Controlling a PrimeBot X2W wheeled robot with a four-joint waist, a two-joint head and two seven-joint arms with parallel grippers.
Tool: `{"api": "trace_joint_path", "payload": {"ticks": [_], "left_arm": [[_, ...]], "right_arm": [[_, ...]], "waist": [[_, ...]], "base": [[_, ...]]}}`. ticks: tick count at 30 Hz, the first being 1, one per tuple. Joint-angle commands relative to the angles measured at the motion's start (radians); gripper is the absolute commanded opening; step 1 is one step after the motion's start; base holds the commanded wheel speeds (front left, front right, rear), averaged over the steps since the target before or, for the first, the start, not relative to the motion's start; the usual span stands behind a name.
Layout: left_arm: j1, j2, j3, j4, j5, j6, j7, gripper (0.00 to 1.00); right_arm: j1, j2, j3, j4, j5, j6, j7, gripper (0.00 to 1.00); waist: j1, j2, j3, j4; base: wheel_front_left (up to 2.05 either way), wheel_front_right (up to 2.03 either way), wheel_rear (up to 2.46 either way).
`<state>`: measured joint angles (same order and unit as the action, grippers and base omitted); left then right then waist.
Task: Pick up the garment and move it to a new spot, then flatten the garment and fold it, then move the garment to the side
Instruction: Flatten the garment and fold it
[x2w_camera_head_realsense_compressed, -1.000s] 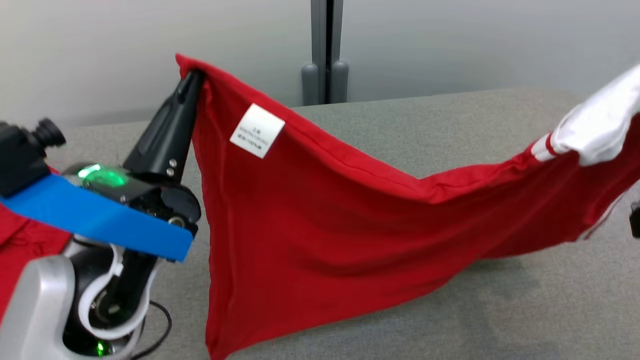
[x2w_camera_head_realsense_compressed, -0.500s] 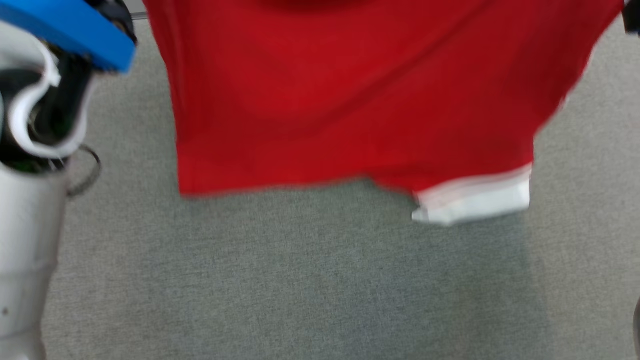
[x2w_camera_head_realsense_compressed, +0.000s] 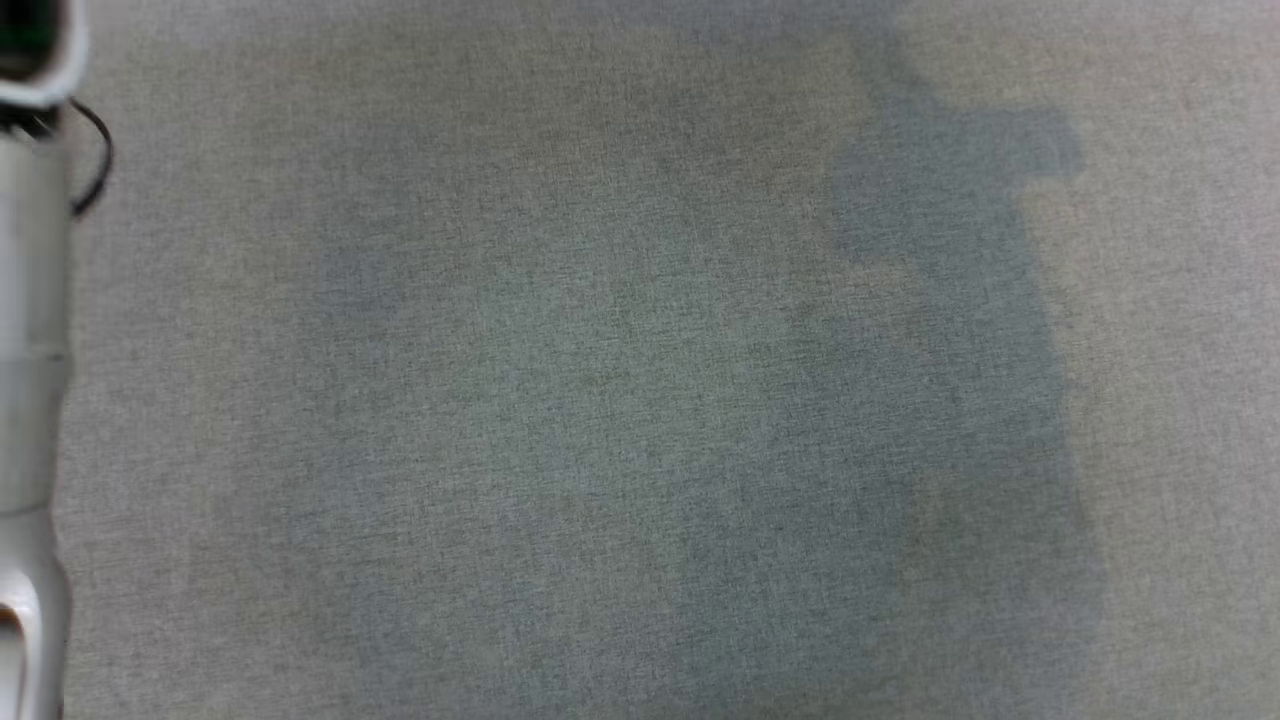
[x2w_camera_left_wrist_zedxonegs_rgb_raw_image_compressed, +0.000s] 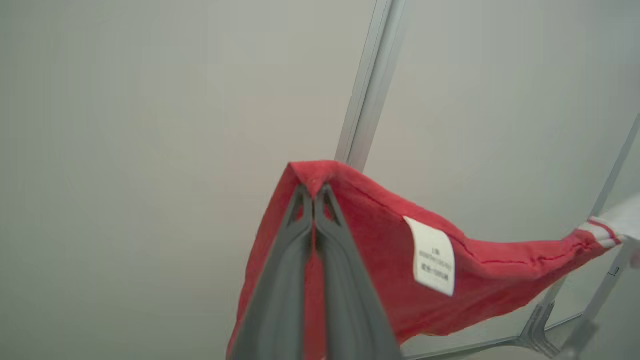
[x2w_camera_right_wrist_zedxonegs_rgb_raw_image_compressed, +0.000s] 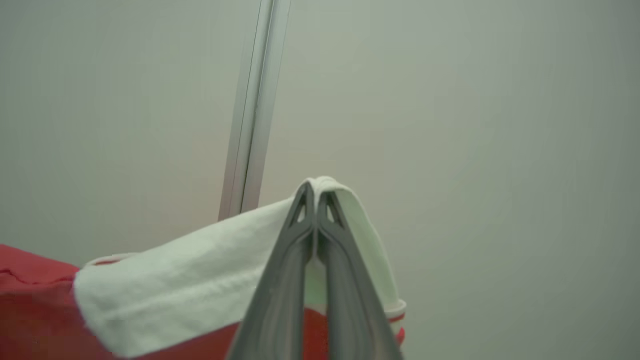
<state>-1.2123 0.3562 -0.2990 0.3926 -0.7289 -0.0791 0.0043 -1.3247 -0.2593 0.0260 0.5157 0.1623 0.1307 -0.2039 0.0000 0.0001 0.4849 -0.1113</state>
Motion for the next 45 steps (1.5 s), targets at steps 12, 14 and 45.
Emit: {"api": "trace_joint_path", "payload": {"ticks": [12,14,45], "left_arm": [[0.395,-0.028,-0.168,0.255,0.05,-0.043,-0.149,0.0],[0.465,-0.031,-0.189,0.29,0.044,-0.044,-0.153,0.0],[1.272,0.052,-0.258,-0.224,-0.076,0.222,0.002,0.0]], "right_arm": [[0.436,0.017,0.057,0.2,0.115,0.0,0.279,0.0],[0.51,0.021,0.058,0.187,0.136,0.0,0.341,0.0],[1.536,0.208,-0.292,-0.663,0.157,0.0,0.868,0.0]], "waist": [[0.0,-0.0001,-0.076,-0.002],[0.0,-0.0001,-0.114,0.0],[0.0,-0.0001,-0.398,0.078]], "base": [[0.0,0.0,0.0],[0.0,0.0,0.0],[0.0,0.0,0.0]]}}
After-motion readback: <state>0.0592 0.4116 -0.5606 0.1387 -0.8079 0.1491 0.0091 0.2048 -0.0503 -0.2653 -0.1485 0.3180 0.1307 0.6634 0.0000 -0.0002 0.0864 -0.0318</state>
